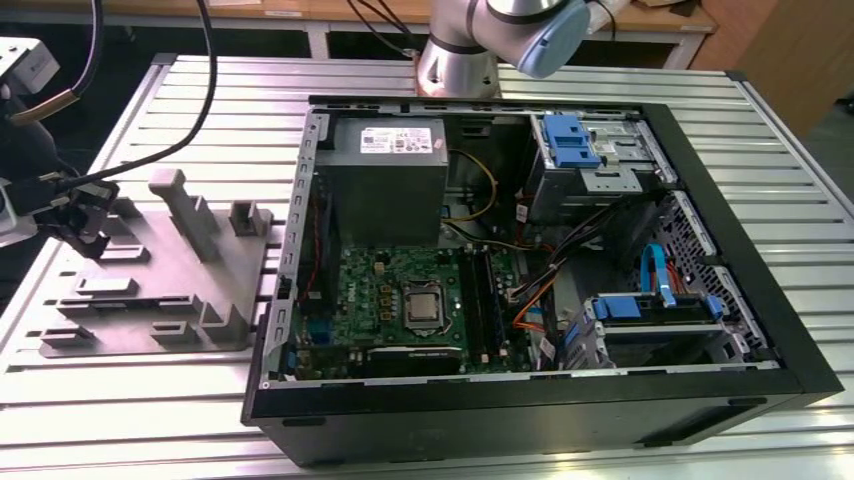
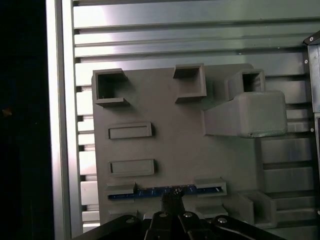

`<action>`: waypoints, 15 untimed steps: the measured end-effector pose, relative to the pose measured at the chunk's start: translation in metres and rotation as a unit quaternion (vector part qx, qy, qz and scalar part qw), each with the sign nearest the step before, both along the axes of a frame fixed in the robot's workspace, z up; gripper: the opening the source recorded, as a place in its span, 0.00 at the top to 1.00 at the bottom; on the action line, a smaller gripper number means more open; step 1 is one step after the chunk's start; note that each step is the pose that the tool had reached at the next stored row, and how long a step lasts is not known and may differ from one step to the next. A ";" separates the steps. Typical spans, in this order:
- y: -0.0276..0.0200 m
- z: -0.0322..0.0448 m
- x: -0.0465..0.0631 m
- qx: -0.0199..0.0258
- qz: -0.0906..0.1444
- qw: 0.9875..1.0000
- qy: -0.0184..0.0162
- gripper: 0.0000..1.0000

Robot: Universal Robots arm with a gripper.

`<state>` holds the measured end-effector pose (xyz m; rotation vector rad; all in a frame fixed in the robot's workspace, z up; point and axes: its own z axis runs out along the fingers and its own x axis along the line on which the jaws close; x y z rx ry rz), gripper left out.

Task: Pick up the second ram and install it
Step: 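Pick up the second ram and move it above second insertion slot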

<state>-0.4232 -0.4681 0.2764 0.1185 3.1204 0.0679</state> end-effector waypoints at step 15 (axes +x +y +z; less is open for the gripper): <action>0.0000 -0.0022 0.000 0.000 0.061 0.998 0.000 0.90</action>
